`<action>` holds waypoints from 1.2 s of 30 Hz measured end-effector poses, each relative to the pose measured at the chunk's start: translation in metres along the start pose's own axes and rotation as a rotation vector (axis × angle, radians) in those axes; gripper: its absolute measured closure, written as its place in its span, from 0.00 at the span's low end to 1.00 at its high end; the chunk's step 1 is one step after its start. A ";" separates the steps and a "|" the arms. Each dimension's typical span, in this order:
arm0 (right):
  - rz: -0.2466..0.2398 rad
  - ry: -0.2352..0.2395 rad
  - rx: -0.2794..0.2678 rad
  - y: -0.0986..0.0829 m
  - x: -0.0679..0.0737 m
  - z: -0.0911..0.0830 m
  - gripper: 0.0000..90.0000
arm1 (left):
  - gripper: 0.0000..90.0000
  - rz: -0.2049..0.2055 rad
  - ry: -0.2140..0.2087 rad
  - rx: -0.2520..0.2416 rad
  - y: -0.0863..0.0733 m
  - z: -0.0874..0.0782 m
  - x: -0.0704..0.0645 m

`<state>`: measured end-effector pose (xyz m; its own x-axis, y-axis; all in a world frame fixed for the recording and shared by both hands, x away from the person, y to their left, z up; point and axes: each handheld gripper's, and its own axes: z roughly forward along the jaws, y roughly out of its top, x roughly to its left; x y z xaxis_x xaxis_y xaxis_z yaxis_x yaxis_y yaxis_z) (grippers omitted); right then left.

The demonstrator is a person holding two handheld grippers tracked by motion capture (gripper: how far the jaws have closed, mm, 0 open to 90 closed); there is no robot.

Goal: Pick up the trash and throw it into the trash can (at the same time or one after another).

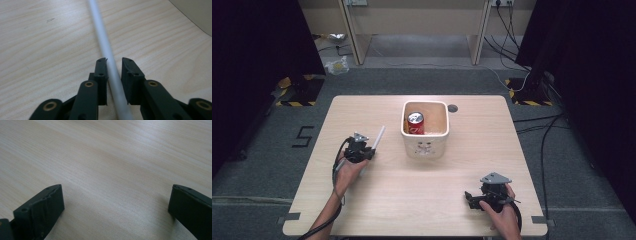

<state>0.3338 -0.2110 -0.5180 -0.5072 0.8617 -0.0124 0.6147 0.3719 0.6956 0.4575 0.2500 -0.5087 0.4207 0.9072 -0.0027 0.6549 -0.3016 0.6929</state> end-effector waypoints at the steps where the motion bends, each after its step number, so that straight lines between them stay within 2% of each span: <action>1: 0.000 0.000 0.000 0.000 0.000 0.000 0.01 | 0.87 0.003 0.001 0.002 0.000 0.000 0.000; 7: 0.000 0.001 0.001 0.000 0.000 0.000 0.01 | 0.89 0.007 0.003 0.007 0.001 0.000 0.002; 12: 0.000 0.000 0.000 0.000 0.000 0.000 0.01 | 0.89 -0.023 -0.016 -0.015 0.003 -0.003 0.009; 15: 0.000 0.000 0.001 0.000 0.000 0.000 0.01 | 0.89 -0.035 -0.019 -0.039 0.008 -0.011 0.013; 20: 0.000 0.001 0.001 0.000 0.000 0.000 0.01 | 0.89 -0.033 -0.028 -0.069 0.019 -0.025 0.017; 26: 0.000 0.001 0.001 0.000 0.000 0.000 0.01 | 0.89 -0.040 -0.055 -0.101 0.032 -0.040 0.021; 36: -0.001 0.001 0.001 0.000 0.000 0.000 0.01 | 0.89 -0.031 -0.088 -0.150 0.052 -0.062 0.020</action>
<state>0.3339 -0.2111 -0.5179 -0.5082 0.8612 -0.0121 0.6150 0.3727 0.6949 0.4610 0.2708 -0.4275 0.4594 0.8842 -0.0846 0.5700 -0.2205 0.7915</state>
